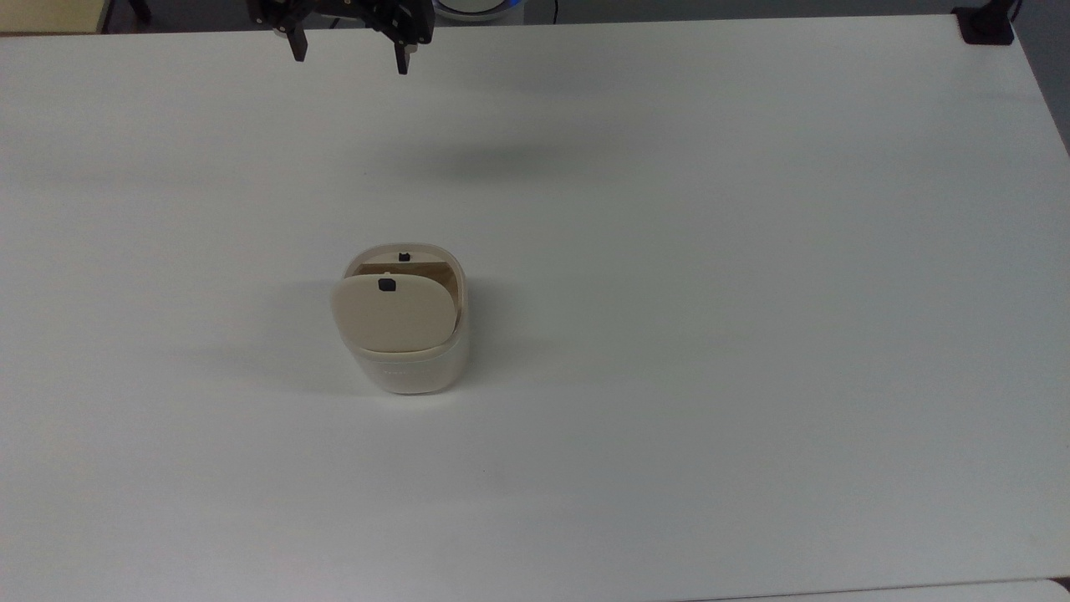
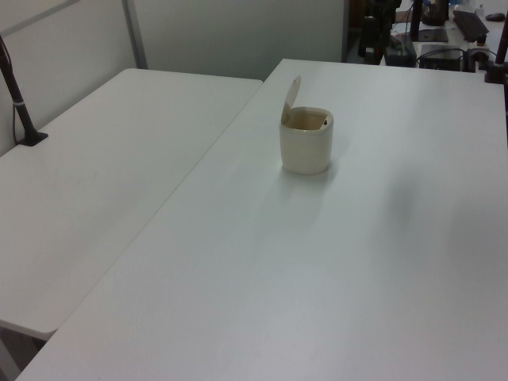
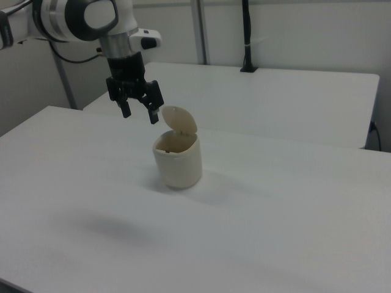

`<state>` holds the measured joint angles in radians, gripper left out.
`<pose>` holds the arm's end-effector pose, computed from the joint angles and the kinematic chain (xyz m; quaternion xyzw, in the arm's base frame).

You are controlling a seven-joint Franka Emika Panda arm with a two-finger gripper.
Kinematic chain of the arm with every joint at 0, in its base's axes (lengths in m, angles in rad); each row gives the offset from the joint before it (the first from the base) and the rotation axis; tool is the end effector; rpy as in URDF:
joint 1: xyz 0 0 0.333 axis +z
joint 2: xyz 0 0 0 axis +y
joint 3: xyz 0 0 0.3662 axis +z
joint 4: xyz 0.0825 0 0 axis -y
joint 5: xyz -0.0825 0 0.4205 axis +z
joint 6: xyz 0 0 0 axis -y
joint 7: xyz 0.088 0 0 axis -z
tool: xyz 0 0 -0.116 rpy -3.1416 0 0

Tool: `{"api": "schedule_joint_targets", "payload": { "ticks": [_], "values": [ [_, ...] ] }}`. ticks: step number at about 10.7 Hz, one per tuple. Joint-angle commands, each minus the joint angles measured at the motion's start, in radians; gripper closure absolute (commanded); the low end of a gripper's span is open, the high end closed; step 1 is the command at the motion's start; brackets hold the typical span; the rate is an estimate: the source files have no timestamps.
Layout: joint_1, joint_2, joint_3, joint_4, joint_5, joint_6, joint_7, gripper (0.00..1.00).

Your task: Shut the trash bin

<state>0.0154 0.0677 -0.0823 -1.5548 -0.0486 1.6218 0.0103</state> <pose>0.6175 -0.0450 0.6377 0.9989 -0.0372 -0.0010 0.0270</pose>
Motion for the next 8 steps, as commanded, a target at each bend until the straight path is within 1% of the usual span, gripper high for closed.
{"api": "schedule_joint_targets", "payload": {
  "ticks": [1, 8],
  "values": [
    [0.003, -0.015, -0.002, -0.018, -0.025, 0.010, 0.005, 0.00],
    [0.004, -0.013, -0.013, -0.016, -0.024, 0.032, -0.003, 0.00]
  ]
}}
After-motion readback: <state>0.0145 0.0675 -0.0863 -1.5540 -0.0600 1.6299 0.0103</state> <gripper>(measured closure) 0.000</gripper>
